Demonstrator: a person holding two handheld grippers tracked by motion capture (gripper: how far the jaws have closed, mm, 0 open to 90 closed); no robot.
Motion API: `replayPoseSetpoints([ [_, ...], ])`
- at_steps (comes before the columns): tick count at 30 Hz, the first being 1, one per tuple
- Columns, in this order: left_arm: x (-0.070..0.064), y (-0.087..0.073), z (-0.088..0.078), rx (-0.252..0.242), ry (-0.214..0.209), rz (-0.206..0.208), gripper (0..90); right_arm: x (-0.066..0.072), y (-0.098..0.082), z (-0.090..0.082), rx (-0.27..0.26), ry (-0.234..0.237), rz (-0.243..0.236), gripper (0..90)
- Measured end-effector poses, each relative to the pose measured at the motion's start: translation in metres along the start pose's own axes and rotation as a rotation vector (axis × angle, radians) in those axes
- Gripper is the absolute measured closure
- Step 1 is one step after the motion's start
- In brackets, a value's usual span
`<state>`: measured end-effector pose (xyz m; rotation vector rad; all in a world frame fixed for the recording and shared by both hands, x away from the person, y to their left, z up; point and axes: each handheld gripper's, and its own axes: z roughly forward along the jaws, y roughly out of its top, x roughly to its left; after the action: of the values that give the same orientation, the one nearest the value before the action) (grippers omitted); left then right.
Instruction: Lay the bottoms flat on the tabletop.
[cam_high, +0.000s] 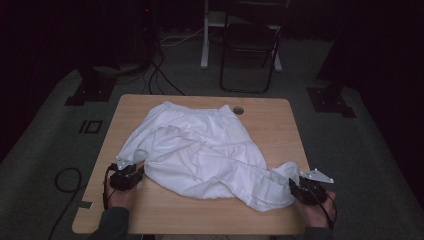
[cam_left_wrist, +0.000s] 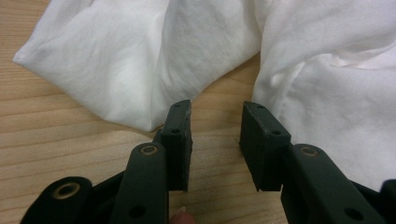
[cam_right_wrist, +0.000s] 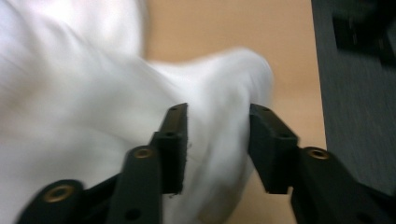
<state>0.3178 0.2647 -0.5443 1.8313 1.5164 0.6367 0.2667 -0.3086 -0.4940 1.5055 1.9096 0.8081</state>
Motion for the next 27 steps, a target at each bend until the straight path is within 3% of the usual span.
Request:
replayPoseSetpoints([
  [3, 0.0, 0.0, 0.0, 0.001, -0.004, -0.007, 59.8, 0.015, 0.025, -0.003, -0.082, 0.041, -0.033, 53.0],
  [7, 0.003, 0.001, -0.004, -0.001, -0.021, -0.04, 58.7, 0.045, 0.049, 0.009, -0.13, 0.11, -0.102, 52.3],
  [9, 0.006, 0.002, -0.009, -0.016, -0.026, -0.051, 58.0, 0.058, 0.051, 0.028, -0.104, 0.131, -0.133, 52.4],
  [12, 0.007, 0.003, -0.015, -0.035, -0.027, -0.056, 54.9, 0.069, 0.044, 0.06, -0.022, 0.133, -0.149, 53.1],
  [14, 0.006, 0.006, -0.019, -0.047, -0.022, -0.043, 53.5, 0.072, 0.037, 0.077, 0.029, 0.129, -0.141, 53.3],
  [15, 0.006, 0.006, -0.019, -0.047, -0.022, -0.043, 52.9, 0.072, 0.037, 0.077, 0.029, 0.129, -0.141, 53.3],
  [16, 0.002, 0.011, -0.023, -0.067, -0.026, -0.033, 52.4, 0.071, 0.029, 0.089, 0.069, 0.13, -0.134, 52.1],
  [23, -0.018, 0.037, -0.025, -0.121, -0.056, 0.031, 47.7, 0.066, 0.024, 0.091, 0.055, 0.169, -0.094, 51.2],
  [24, -0.028, 0.048, -0.021, -0.129, -0.063, 0.052, 45.7, 0.063, 0.023, 0.092, 0.048, 0.181, -0.074, 51.1],
  [27, -0.038, 0.061, -0.013, -0.123, -0.065, 0.084, 38.1, 0.061, 0.02, 0.093, 0.037, 0.2, -0.042, 51.1],
])
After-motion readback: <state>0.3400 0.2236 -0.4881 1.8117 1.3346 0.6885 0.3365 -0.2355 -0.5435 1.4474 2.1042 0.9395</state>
